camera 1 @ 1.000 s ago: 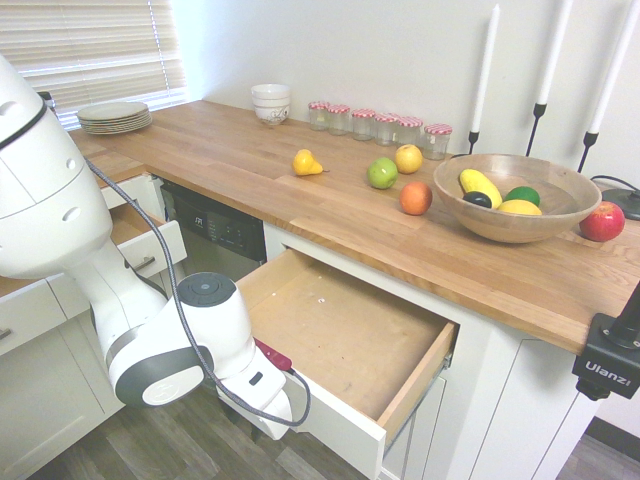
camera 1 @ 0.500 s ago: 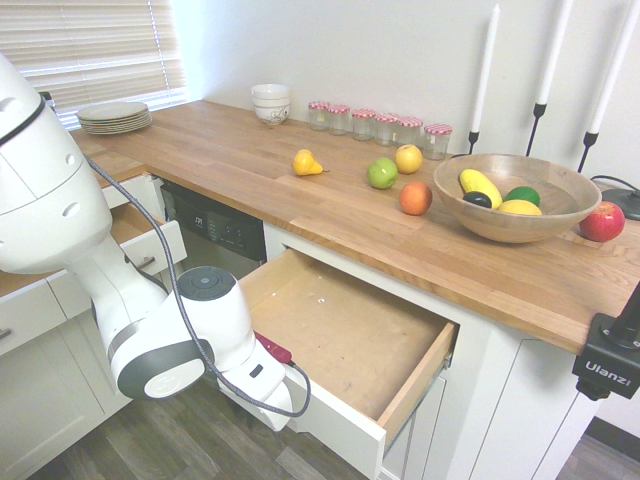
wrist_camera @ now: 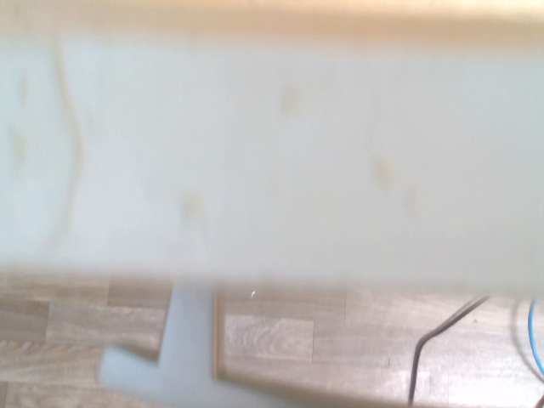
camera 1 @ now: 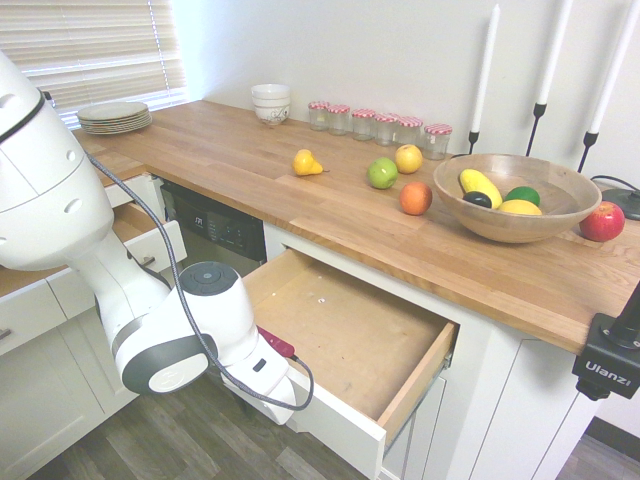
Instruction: Close the drawer
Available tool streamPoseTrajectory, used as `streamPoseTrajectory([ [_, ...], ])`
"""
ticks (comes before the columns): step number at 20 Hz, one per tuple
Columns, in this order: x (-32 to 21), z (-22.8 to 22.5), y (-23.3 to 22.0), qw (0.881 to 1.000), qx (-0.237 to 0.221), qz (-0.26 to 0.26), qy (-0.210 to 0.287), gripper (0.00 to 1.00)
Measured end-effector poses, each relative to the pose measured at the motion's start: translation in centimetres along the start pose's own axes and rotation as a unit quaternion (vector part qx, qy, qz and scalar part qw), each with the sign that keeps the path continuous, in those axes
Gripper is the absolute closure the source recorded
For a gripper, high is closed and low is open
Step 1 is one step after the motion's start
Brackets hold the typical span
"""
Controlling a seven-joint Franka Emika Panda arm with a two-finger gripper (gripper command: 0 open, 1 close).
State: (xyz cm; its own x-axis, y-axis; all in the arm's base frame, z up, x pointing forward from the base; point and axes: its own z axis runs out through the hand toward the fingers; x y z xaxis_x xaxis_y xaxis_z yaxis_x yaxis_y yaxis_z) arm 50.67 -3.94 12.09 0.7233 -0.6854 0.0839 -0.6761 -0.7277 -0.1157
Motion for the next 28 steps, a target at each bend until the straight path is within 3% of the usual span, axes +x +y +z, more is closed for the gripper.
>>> streamPoseTrajectory([
  [10, 3.2, 0.1, -1.7, 1.0, 0.004, 0.003, 0.006, 1.0],
  [28, 13.2, 0.9, -9.5, 1.0, 0.013, 0.002, 0.02, 1.0],
])
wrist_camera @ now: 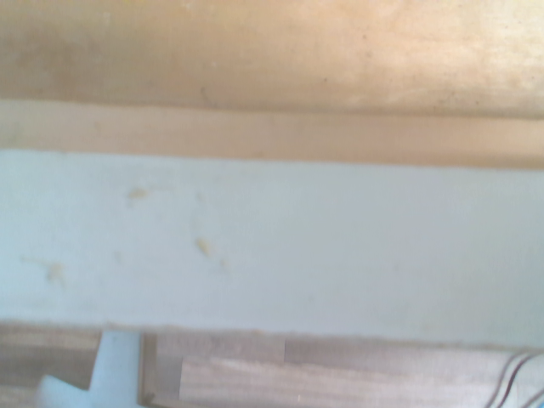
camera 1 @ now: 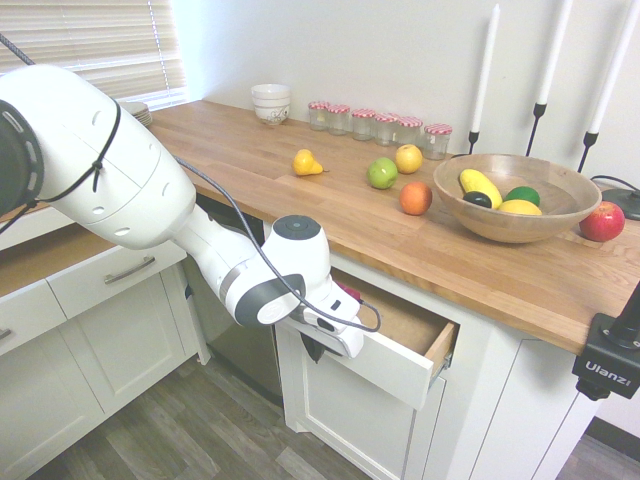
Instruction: Close the drawer
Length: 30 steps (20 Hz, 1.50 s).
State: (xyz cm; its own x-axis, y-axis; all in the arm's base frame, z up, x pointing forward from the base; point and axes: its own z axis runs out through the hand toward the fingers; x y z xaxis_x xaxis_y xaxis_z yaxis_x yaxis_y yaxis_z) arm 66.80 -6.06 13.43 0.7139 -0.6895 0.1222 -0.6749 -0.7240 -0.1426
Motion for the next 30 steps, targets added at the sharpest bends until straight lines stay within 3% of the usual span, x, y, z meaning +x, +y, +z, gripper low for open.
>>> streamPoseTrajectory([
  [12, 1.5, 0.3, -5.4, 1.0, 0.007, -0.002, 0.017, 1.0],
  [30, 4.4, 1.2, -6.2, 1.0, 0.008, 0.018, 0.021, 1.0],
])
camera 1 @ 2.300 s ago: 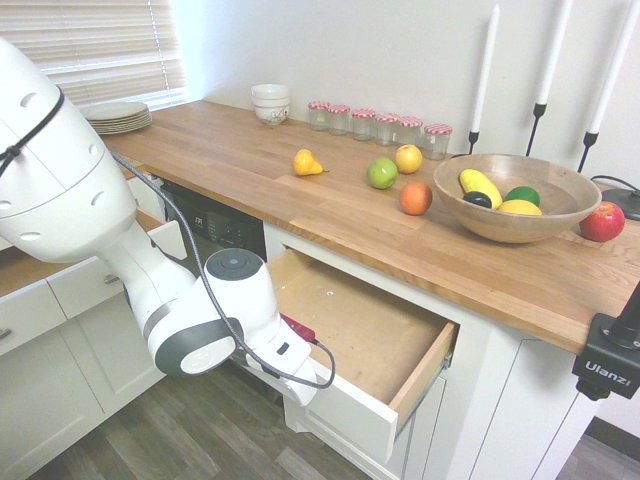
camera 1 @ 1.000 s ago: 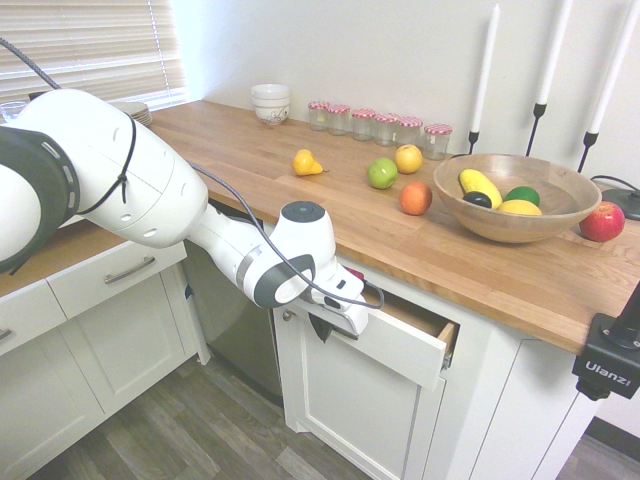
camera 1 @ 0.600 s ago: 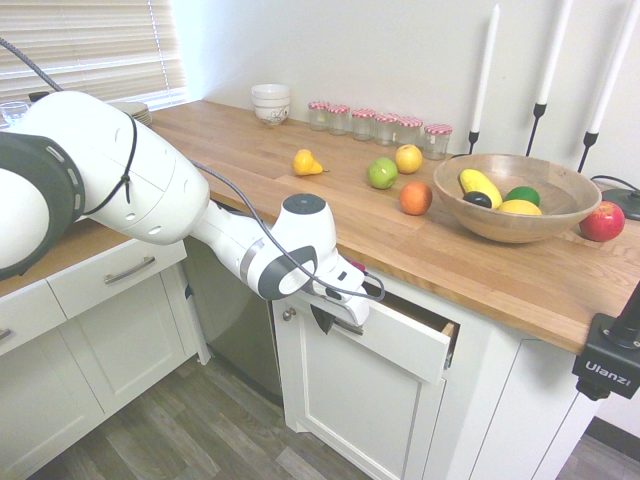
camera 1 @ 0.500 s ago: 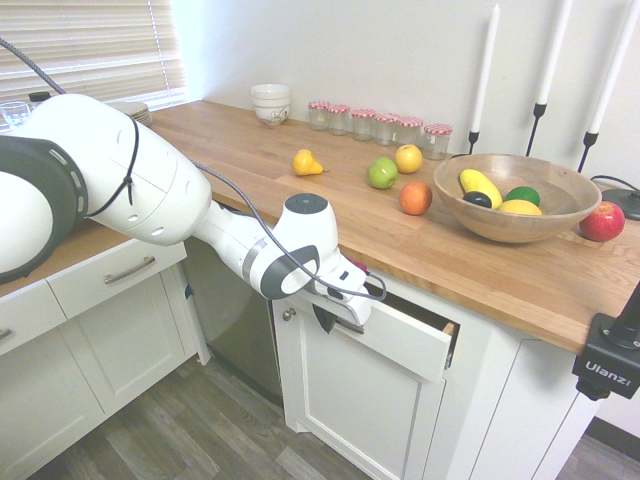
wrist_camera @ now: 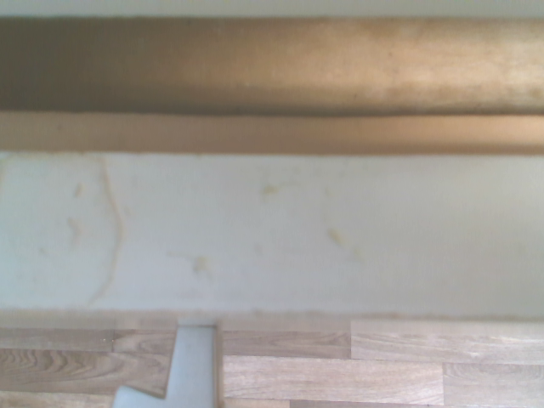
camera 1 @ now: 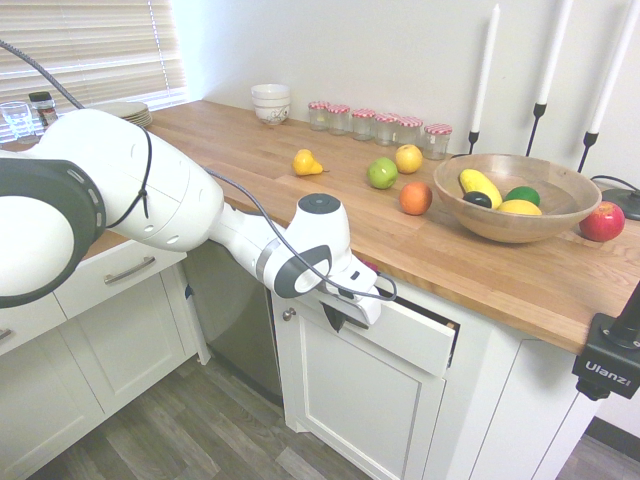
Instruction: Close the drawer
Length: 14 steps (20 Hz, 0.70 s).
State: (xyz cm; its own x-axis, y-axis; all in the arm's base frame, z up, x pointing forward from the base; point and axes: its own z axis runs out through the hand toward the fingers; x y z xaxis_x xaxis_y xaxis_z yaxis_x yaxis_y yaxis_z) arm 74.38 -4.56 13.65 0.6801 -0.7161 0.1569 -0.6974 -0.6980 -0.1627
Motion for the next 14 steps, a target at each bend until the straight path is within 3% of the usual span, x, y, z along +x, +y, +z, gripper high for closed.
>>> streamPoseTrajectory([
  [5, -0.1, 0.2, 0.0, 1.0, -0.005, 0.0, -0.007, 1.0],
  [9, -1.0, 0.2, 0.5, 0.998, -0.032, 0.002, -0.05, 1.0],
  [14, -2.2, -4.2, 2.3, 0.996, -0.045, 0.009, -0.074, 1.0],
])
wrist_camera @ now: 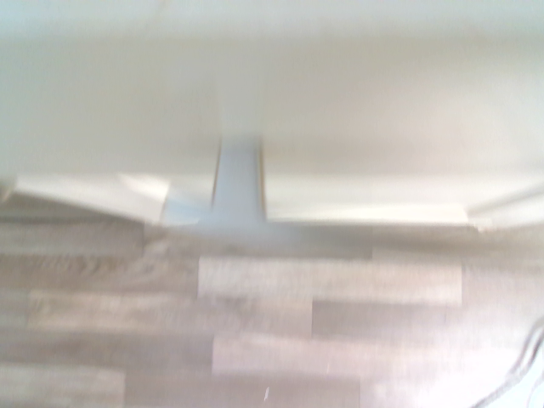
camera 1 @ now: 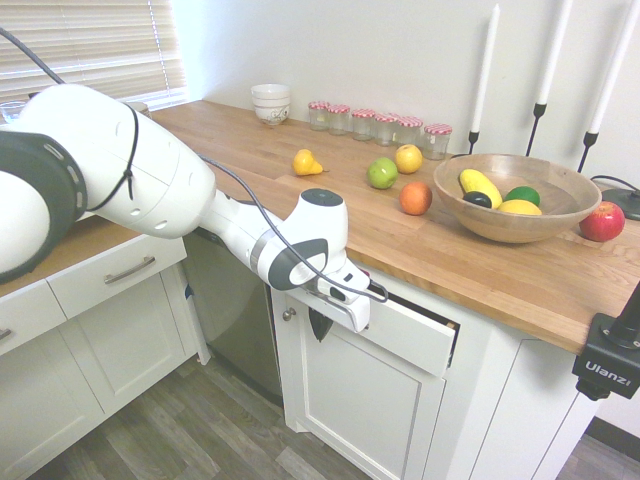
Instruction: Close the drawer
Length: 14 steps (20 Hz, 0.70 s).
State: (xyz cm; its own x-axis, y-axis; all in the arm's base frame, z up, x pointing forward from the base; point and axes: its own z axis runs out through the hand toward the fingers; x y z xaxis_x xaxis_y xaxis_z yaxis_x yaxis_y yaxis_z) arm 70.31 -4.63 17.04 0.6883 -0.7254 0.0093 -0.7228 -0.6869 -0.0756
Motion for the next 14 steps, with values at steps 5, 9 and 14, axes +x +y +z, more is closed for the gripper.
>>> streamPoseTrajectory([
  [5, -1.8, -4.8, 4.3, 1.0, -0.02, 0.002, -0.003, 1.0],
  [9, -4.8, -7.6, 7.5, 0.999, -0.038, -0.012, -0.009, 1.0],
  [14, -8.9, -11.0, 12.5, 0.999, -0.044, -0.014, -0.013, 1.0],
])
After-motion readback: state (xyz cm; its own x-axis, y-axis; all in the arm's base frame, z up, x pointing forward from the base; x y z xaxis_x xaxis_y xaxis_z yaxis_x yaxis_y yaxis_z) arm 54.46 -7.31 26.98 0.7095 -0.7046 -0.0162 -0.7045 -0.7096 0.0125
